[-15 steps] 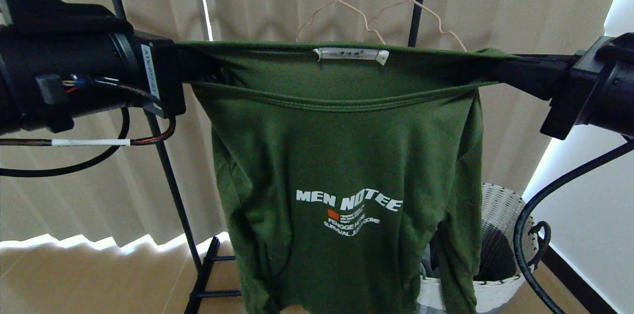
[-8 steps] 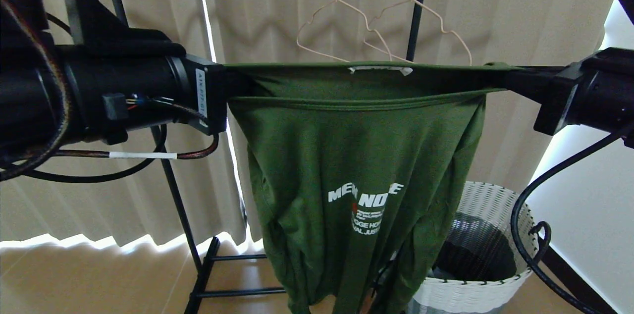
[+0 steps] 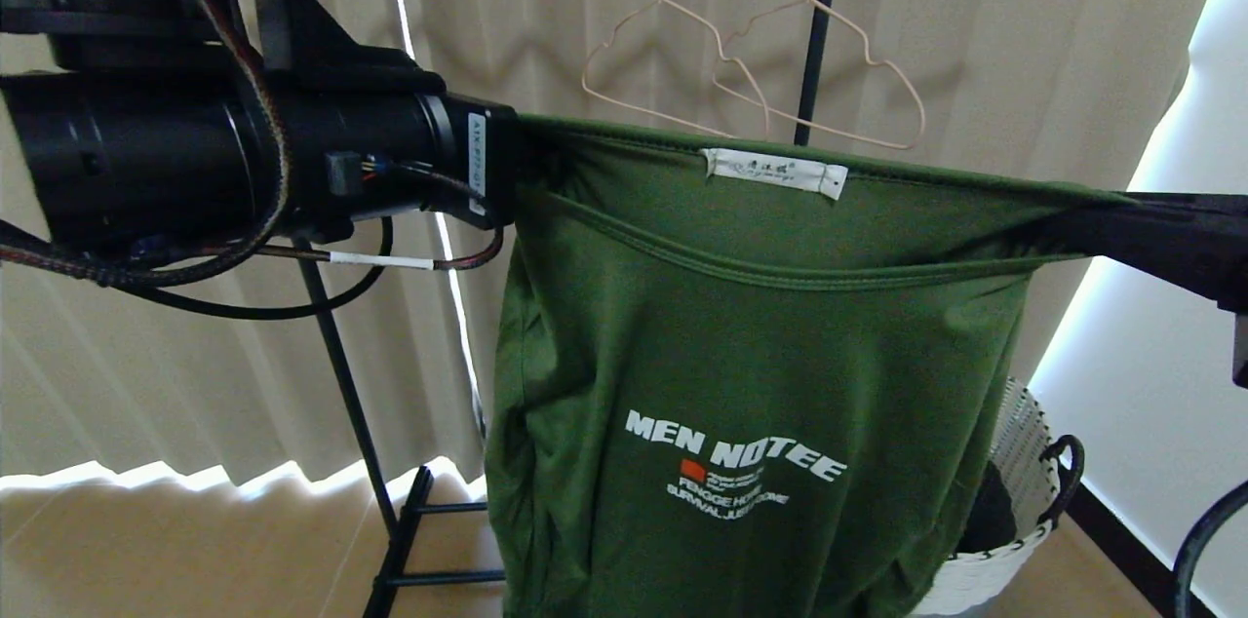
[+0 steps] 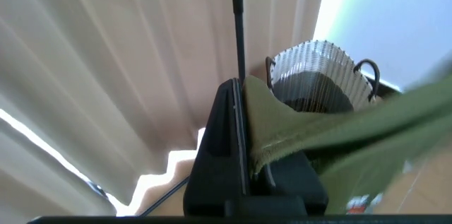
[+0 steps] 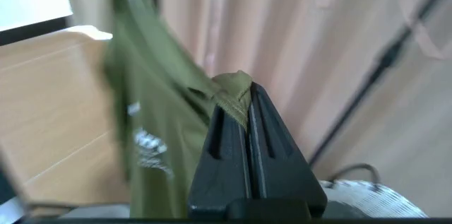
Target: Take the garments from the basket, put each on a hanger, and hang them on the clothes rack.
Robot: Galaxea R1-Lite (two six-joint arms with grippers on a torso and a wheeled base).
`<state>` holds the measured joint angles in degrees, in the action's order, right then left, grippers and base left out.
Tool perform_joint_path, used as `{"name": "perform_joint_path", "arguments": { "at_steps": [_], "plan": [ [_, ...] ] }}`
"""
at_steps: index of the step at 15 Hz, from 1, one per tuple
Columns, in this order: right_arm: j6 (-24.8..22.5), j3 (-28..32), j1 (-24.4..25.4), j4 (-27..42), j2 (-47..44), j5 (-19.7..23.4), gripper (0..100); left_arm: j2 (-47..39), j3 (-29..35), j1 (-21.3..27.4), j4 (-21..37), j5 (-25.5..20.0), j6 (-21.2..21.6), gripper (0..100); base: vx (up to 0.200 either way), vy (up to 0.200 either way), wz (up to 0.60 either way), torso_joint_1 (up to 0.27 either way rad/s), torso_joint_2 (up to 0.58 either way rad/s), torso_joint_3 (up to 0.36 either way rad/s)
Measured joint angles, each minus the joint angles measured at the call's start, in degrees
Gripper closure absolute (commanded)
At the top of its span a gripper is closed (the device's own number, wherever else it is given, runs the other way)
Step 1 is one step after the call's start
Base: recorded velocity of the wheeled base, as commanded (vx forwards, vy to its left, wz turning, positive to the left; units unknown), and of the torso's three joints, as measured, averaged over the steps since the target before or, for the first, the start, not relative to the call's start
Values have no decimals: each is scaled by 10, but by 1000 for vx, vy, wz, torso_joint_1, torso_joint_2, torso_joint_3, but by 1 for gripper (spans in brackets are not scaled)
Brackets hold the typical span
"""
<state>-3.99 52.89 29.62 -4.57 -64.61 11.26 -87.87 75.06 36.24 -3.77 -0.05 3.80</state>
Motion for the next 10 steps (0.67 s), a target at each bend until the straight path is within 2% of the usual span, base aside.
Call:
{"name": "perform_joint_path", "arguments": {
  "at_steps": [4,8,10],
  "plan": [
    [-3,-9,12,-1,12,-11,100,-11,6,-1,4,0,-1,100,0,0,0,0,0,0],
    [-3,-4,-25,-7,-9,-84,100,12,-24,-4,25,-3,-1,100,0,0,0,0,0,0],
    [-3,10,-36,-26,-35,-97,100,42,-48,-5,49,-20,0,100,0,0,0,0,0,0]
  ]
}}
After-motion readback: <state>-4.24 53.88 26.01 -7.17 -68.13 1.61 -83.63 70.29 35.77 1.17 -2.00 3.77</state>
